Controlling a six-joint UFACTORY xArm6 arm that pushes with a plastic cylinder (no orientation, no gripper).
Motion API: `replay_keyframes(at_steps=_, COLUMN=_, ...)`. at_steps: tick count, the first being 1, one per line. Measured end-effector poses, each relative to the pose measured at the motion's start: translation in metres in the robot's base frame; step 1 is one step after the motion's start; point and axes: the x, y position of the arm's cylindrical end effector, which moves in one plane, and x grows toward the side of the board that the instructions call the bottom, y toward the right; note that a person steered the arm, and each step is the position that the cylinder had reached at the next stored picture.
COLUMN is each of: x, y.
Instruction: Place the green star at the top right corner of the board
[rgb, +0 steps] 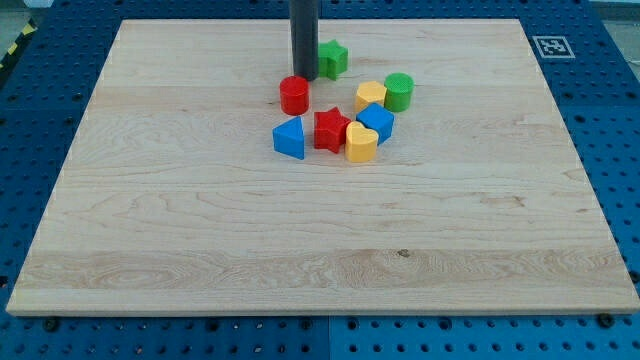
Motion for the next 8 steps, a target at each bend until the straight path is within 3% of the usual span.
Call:
replay_keyframes(at_steps=2, x=-0.019, y=0.007)
replay_keyframes(at_steps=8, x=-0.039, y=0.218)
